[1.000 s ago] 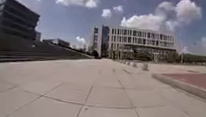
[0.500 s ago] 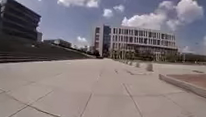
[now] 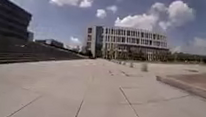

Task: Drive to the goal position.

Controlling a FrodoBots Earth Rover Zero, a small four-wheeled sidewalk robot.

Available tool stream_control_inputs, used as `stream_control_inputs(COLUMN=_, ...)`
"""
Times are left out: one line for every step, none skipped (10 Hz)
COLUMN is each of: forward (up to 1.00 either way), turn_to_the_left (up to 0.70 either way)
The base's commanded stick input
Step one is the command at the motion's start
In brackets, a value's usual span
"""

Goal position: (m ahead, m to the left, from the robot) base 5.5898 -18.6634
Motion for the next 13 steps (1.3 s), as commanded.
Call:
stream_control_inputs(forward=0.70, turn_to_the_left=-0.34)
stream_control_inputs(forward=0.70, turn_to_the_left=-0.34)
stream_control_inputs(forward=0.70, turn_to_the_left=-0.18)
stream_control_inputs(forward=0.70, turn_to_the_left=0.00)
stream_control_inputs(forward=0.70, turn_to_the_left=0.00)
stream_control_inputs(forward=0.70, turn_to_the_left=0.00)
stream_control_inputs(forward=0.70, turn_to_the_left=0.00)
stream_control_inputs(forward=0.70, turn_to_the_left=0.00)
stream_control_inputs(forward=0.70, turn_to_the_left=-0.30)
stream_control_inputs(forward=0.70, turn_to_the_left=-0.35)
stream_control_inputs(forward=0.70, turn_to_the_left=-0.35)
stream_control_inputs(forward=0.70, turn_to_the_left=-0.19)
stream_control_inputs(forward=0.70, turn_to_the_left=-0.01)
